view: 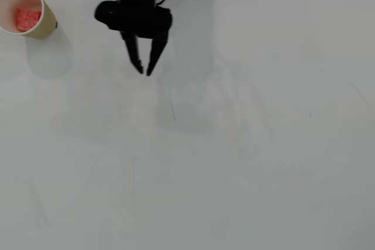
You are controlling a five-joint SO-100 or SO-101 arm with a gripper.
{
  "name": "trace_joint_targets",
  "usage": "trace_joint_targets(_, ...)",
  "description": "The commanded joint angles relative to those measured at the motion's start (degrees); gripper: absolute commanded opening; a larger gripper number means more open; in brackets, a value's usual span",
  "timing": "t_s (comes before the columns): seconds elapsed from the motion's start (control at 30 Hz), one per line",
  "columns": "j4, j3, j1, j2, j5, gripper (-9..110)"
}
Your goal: Pick up the cube and drop it in the cup.
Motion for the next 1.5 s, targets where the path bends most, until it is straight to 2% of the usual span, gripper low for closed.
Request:
trace_joint_targets(0.0, 5.1, 0.8, -6.0, 4.3, 0.5, 0)
trace_joint_targets(0.6, 18.5, 16.8, -11.9, 8.0, 0.2, 0)
trace_joint_targets(1.47, 19.6, 17.8, -10.3, 8.0, 0.5, 1)
